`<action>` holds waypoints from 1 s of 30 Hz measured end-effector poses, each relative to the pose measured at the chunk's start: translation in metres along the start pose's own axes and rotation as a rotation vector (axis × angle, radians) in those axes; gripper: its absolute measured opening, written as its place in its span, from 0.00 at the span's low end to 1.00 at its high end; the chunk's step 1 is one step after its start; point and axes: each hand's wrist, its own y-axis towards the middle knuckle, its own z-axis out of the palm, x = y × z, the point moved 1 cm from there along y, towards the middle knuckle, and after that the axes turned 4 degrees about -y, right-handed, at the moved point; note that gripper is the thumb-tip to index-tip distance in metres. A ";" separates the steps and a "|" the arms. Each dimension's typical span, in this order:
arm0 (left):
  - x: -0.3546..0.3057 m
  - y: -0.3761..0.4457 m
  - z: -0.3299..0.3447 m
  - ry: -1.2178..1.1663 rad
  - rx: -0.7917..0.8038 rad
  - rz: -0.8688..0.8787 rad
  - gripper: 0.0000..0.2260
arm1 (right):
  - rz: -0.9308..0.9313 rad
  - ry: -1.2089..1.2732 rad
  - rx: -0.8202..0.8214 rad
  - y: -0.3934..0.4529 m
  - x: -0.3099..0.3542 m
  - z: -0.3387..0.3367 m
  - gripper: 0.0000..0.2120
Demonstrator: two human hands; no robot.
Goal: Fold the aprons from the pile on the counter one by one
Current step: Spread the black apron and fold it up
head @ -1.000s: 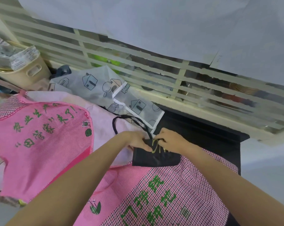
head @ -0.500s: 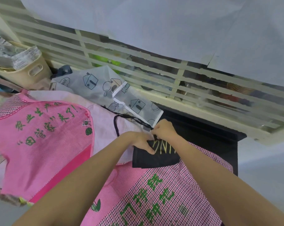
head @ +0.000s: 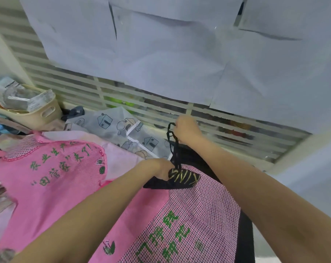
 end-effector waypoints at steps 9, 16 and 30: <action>-0.005 -0.014 0.009 0.018 -0.165 0.034 0.21 | 0.062 0.391 0.001 -0.007 0.006 -0.053 0.12; -0.005 -0.017 0.006 0.034 -0.253 0.061 0.20 | 0.002 0.591 -0.045 -0.025 0.015 -0.073 0.09; 0.006 -0.030 0.000 0.094 -0.427 0.057 0.14 | -0.151 0.726 -0.133 -0.035 0.045 -0.090 0.06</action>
